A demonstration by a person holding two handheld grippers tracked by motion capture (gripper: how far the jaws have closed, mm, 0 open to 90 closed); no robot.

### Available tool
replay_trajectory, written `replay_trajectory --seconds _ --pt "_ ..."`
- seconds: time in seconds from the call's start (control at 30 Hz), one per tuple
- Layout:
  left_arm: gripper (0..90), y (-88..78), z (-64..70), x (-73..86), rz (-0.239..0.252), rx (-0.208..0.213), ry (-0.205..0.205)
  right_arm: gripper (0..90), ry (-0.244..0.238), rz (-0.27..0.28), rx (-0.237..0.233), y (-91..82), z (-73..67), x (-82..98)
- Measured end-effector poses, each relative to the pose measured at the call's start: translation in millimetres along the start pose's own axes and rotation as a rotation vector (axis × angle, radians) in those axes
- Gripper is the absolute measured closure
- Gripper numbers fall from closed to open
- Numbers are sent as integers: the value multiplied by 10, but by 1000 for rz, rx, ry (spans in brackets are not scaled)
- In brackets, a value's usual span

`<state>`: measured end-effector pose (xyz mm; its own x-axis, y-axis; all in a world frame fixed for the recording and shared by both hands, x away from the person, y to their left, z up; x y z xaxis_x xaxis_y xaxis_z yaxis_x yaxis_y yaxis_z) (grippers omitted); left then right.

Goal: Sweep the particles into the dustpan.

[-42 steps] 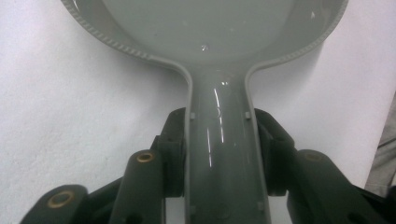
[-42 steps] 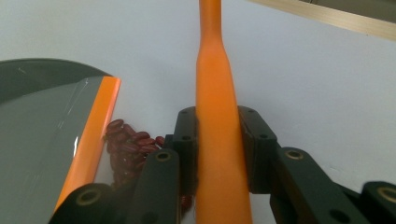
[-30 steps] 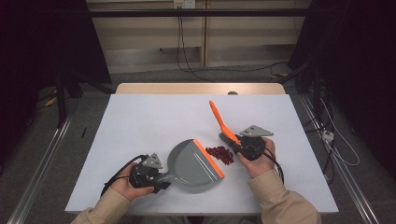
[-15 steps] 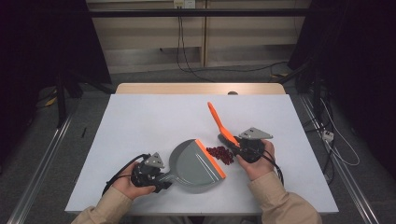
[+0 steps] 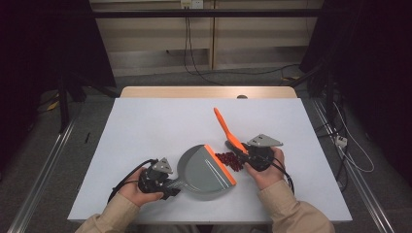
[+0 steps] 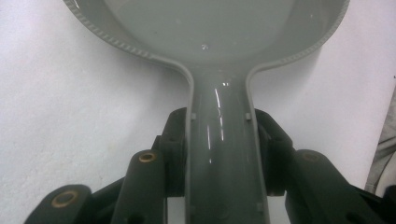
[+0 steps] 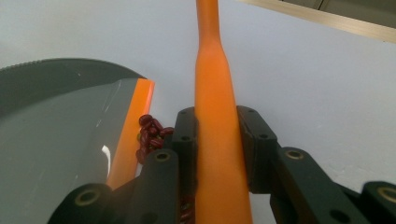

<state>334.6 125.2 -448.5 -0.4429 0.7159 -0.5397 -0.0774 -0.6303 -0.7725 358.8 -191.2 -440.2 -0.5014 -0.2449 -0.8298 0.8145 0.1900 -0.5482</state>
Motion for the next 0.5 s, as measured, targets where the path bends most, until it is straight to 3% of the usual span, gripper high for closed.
replay_trajectory --seconds 0.1,0.13,0.33,0.37,0.43,0.47,0.5 --pt "619 -9 -14 -8 -25 3 20 710 0 -1 -5 -4 -7 2" --pt "619 10 -1 -11 3 4 -8 710 4 0 -8 -4 -8 2" --pt "619 16 -5 -28 -3 4 -7 710 8 3 -16 -14 -26 11" --pt "619 4 -20 -34 -35 3 17 710 10 3 -19 -16 -29 13" --pt "619 36 -4 -51 -7 9 -13 710 20 5 -19 -23 -36 16" --pt "619 21 -22 -57 -40 7 14 709 30 3 -29 -25 -42 17" --pt "619 31 -17 -64 -23 12 1 710 32 2 -27 -29 -51 18"
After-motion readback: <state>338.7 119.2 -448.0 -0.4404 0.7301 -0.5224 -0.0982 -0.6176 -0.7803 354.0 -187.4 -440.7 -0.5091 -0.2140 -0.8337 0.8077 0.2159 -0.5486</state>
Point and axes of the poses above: each handheld gripper's, and its own axes: y roughly forward along the jaws, x roughly out of its underside, z roughly to its right, the point moved 2 cm from there along y, roughly forward along the jaws, and after that the axes turned 12 degrees about x, right-handed, at the moved point
